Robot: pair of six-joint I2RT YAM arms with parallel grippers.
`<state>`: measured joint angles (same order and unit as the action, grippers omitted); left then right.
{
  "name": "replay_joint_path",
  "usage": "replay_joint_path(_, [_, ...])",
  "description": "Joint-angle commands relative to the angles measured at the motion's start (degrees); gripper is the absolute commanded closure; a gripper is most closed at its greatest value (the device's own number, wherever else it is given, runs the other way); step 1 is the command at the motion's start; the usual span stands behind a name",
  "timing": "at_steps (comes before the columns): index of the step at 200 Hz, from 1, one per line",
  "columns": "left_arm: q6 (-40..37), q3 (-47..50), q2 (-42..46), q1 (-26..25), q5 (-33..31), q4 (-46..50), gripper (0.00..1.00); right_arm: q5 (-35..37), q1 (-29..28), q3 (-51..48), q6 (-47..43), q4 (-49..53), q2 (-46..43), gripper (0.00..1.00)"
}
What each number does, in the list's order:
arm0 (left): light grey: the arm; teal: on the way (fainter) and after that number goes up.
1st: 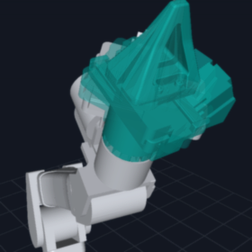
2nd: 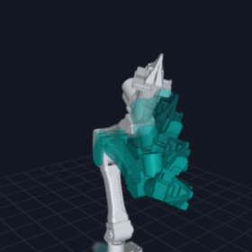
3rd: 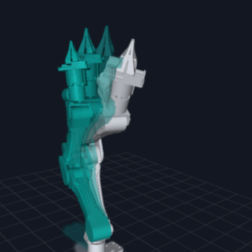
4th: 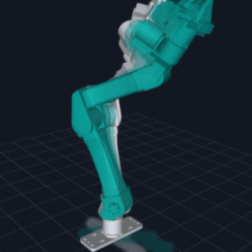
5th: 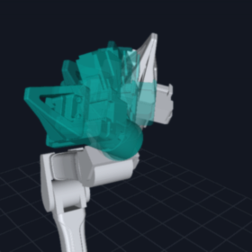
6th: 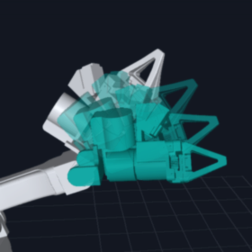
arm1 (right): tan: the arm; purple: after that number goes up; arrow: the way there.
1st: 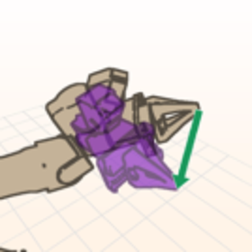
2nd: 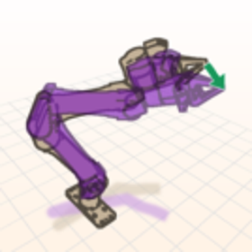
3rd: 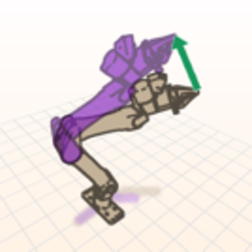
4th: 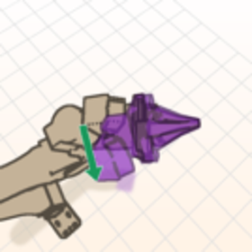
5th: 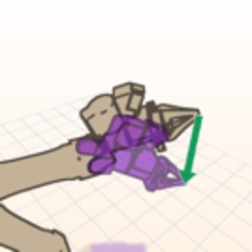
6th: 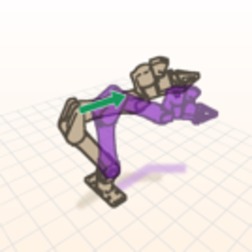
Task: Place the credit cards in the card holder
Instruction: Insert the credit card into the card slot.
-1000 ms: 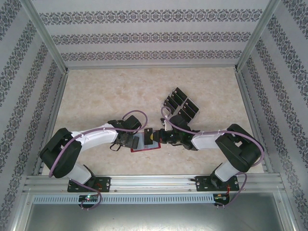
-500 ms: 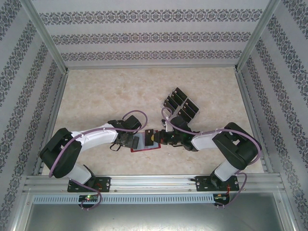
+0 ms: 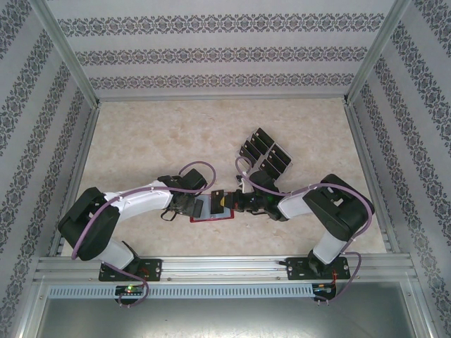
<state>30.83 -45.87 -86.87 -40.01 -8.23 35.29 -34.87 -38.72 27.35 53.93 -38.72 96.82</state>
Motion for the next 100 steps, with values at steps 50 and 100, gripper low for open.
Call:
replay_joint_path(50, [-0.7,1.4,-0.8,1.2,-3.0,4.4,0.00,-3.0,-0.2,-1.4,1.1,-3.3,0.3,1.00])
replay_joint_path(100, [-1.1,1.5,-0.3,2.3,-3.0,4.9,0.00,-4.0,-0.5,-1.3,2.2,-4.5,1.6,1.00])
